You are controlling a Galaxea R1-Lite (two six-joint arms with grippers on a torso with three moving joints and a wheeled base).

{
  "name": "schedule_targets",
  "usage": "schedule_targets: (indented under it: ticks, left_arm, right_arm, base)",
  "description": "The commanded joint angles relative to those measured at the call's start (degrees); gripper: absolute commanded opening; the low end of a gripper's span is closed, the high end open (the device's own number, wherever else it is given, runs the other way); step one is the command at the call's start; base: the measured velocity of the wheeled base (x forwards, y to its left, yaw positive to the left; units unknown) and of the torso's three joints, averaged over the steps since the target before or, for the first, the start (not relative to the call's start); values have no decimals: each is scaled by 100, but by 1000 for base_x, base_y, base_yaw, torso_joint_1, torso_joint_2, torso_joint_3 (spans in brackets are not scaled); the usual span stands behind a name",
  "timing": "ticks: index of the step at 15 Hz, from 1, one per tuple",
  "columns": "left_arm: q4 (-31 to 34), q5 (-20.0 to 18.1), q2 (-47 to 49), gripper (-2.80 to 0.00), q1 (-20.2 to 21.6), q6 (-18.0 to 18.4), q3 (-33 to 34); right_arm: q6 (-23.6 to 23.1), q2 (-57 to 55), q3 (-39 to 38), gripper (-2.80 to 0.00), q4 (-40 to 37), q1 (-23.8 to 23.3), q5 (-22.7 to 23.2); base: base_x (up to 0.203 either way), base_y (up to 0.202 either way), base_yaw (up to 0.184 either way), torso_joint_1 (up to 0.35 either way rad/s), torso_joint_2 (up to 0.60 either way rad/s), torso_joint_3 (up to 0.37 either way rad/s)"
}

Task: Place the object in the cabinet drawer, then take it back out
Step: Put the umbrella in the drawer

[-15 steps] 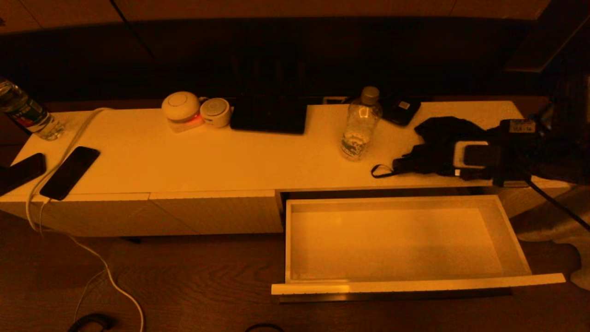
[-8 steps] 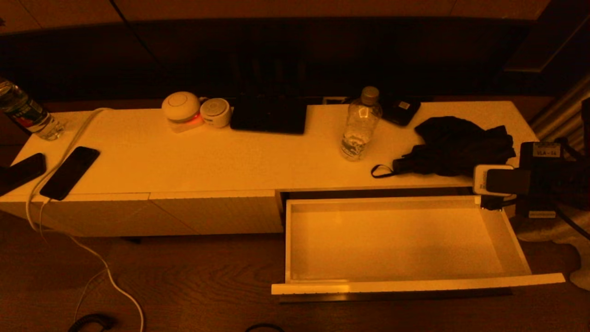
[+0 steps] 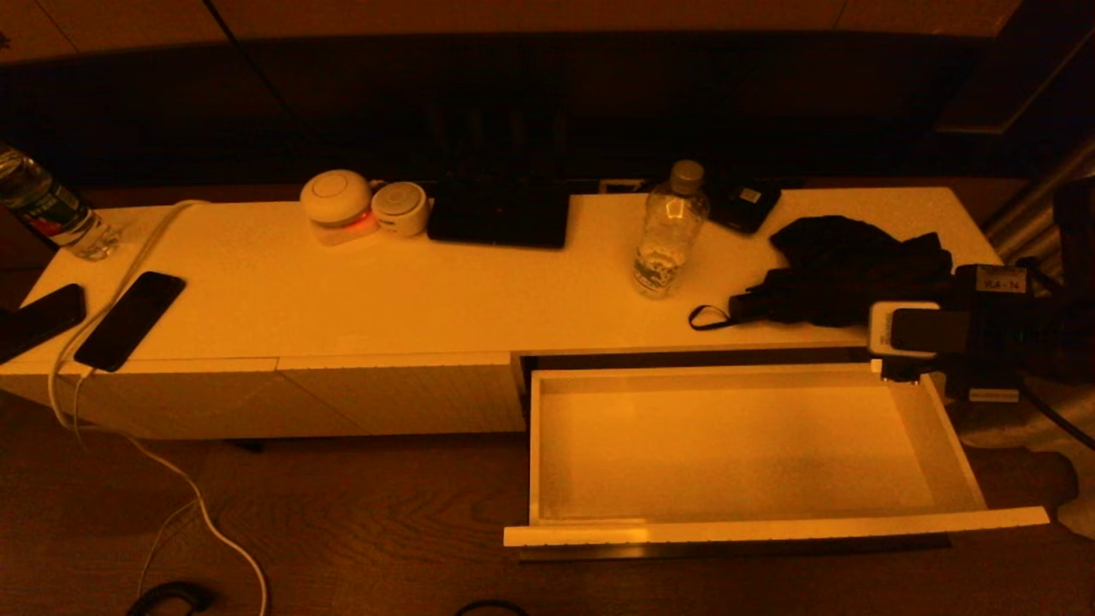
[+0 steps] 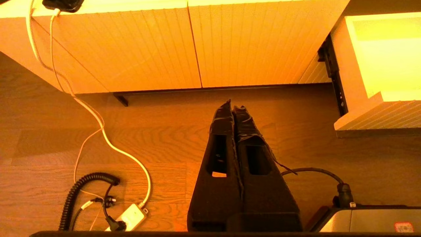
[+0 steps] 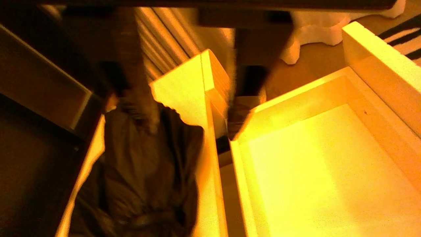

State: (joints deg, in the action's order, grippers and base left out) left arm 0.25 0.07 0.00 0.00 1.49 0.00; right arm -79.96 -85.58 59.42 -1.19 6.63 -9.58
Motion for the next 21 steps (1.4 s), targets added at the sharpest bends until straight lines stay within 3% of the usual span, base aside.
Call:
schedule_targets:
  ticks: [1,8,15,21]
  left_arm:
    - [1,1,0,-280,0,1,0]
    - [1,1,0,-280,0,1,0]
    - [1,1,0,-280,0,1,0]
    - [1,1,0,-280,0,1,0]
  right_arm:
    - [-50,-253,194,0,-124,5,15]
    - [-146,-1238,1852,0,-1406,5,253]
    - [-160,-2387,3079,0,-1455,-36,198]
    - [-20,-2762,3489,0,-1411,-30,88]
  base:
    - [0,0,0,0,0,0]
    - [0,0,0,0,0,0]
    - [0,0,0,0,0,0]
    - [0,0,0,0,0,0]
